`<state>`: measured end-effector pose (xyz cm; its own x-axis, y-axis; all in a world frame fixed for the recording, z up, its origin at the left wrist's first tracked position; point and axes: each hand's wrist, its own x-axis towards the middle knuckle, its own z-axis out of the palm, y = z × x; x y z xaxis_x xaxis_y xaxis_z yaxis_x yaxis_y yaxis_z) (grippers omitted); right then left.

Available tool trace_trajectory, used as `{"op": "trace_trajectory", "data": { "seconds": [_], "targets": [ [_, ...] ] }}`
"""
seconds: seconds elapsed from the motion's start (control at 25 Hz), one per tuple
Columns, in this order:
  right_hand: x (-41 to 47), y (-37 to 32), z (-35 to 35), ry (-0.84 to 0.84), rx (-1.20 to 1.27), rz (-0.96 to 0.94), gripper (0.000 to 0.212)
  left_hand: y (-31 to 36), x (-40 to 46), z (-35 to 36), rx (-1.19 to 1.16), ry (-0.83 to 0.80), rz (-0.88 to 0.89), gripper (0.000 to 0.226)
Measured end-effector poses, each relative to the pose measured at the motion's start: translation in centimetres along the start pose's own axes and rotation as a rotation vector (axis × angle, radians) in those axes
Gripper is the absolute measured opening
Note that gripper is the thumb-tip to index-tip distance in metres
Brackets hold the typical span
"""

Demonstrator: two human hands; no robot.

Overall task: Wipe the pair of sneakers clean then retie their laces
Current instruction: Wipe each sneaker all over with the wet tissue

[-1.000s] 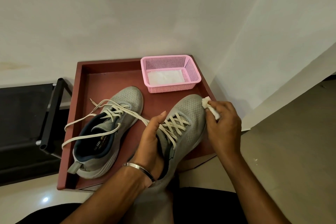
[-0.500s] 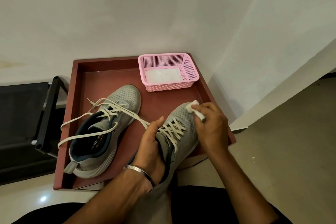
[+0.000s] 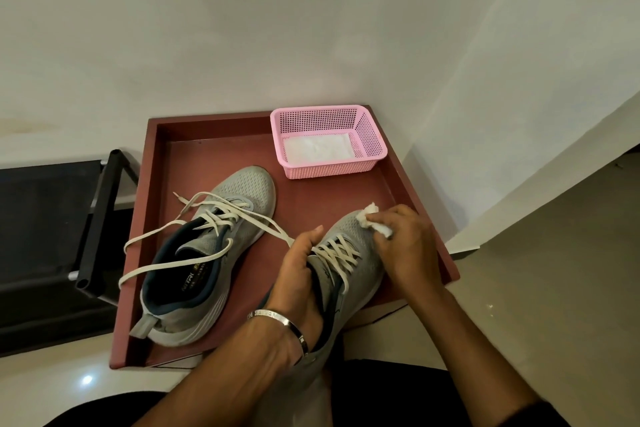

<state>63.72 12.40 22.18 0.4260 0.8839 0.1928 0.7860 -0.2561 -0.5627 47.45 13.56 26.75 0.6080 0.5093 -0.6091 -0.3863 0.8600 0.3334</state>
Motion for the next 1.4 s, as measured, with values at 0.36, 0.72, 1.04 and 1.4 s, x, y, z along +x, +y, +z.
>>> {"op": "trace_trajectory", "data": {
  "seconds": [0.36,0.72,1.04,1.4],
  "targets": [
    [-0.5,0.1,-0.5,-0.118,0.064,0.015,0.026,0.1,0.2,-0.3,0.05,-0.004,-0.009,0.064],
    [-3.3,-0.4,-1.8,-0.241,0.133,0.112,0.024,1.0,-0.1,-0.4,0.042,0.011,-0.011,0.066],
    [-2.3,-2.1,-0.7,-0.139,0.256,0.023,0.024,0.9,-0.1,-0.6,-0.004,0.028,0.002,0.071],
    [-0.6,-1.4,-0.8,-0.163,0.164,-0.1,0.021,0.3,-0.4,-0.4,0.037,0.02,0.016,0.07]
  ]
}}
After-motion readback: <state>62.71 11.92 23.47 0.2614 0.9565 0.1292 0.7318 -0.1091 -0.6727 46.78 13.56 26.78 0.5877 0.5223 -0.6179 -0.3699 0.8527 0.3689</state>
